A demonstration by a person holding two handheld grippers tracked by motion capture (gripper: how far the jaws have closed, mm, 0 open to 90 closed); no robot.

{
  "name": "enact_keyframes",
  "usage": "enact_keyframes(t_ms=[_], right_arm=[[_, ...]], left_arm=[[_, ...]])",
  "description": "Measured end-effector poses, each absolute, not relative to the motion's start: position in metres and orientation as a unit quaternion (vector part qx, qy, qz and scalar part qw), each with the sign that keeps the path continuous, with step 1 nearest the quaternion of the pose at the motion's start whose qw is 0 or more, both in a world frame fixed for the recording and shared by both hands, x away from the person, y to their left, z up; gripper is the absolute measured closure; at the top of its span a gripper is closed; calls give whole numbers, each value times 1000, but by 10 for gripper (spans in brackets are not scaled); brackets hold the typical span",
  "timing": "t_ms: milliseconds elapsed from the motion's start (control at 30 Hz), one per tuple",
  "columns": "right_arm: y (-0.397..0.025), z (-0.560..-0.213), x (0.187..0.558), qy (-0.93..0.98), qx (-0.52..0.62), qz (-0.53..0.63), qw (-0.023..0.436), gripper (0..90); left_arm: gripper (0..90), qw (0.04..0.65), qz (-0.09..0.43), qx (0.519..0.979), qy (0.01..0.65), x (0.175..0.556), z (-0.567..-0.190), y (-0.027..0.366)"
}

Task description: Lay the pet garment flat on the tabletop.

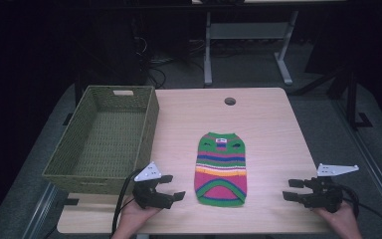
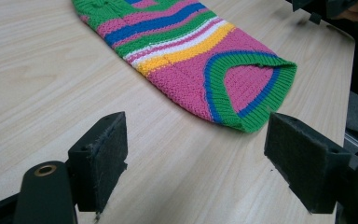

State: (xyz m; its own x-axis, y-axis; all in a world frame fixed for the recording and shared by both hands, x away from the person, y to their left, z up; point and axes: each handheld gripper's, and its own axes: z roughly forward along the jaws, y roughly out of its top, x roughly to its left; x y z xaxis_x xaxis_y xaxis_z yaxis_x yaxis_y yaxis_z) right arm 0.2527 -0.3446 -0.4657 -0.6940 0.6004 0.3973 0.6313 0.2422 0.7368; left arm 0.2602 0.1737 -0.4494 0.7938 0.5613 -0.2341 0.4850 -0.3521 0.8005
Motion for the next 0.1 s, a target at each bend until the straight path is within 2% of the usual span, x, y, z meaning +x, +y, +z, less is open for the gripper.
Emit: enact_keyframes(t_ms=[100], right_arm=[[-342, -465, 248, -791, -389, -473, 12, 275]], left_arm=[[206, 477, 49, 818, 317, 258, -448, 174]])
